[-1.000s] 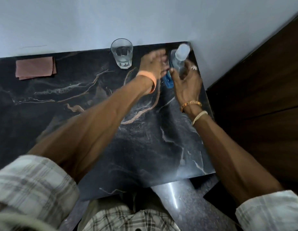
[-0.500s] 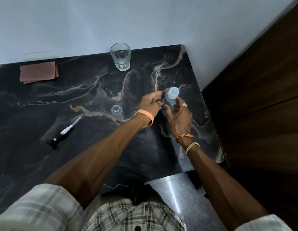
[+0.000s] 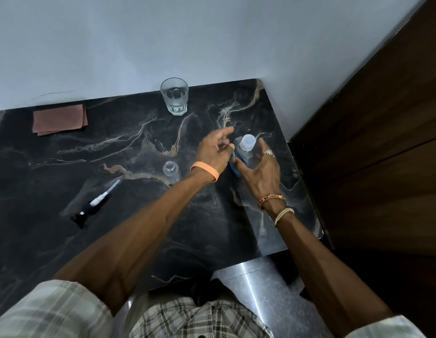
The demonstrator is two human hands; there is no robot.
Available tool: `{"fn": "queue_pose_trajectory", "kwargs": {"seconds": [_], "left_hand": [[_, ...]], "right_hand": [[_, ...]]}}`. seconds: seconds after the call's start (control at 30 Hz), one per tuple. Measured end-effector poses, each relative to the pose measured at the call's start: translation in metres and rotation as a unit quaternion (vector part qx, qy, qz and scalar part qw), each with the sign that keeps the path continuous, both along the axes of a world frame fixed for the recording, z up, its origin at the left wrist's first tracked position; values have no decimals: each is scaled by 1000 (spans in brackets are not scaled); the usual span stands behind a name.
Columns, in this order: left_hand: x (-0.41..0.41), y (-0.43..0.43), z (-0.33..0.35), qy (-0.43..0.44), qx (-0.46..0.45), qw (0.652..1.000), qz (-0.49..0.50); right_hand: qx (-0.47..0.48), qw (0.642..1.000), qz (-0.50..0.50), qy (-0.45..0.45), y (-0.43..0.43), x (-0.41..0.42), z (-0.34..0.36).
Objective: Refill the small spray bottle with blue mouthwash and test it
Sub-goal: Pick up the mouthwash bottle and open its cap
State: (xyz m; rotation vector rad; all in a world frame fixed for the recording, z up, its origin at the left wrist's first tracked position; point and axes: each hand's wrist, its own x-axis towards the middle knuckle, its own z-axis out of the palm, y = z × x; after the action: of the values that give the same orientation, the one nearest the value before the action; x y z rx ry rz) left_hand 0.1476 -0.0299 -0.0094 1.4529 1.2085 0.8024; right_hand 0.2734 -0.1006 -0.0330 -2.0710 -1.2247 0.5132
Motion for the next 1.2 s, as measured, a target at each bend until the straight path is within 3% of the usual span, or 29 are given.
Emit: {"fn": "queue_pose_trajectory", "kwargs": {"seconds": [0.13,0.23,0.33,0.5,1.2], "left_hand": [[4,5,21,41,89,990,-101],[9,7,33,139,142,962,-187],[11,10,38,239,193,928,-211],[17,16,40,313,207,905,-199],[13,23,35,264,229,901,-257]], "right_hand": [[40,998,17,-35,8,-1,6],[26,999,10,-33,9,-1,2],[40,999,-1,-28,9,-4,-1],[54,997,-30,-47,12,-6,-1],[22,998,-35,-45,7,-8,6]]}}
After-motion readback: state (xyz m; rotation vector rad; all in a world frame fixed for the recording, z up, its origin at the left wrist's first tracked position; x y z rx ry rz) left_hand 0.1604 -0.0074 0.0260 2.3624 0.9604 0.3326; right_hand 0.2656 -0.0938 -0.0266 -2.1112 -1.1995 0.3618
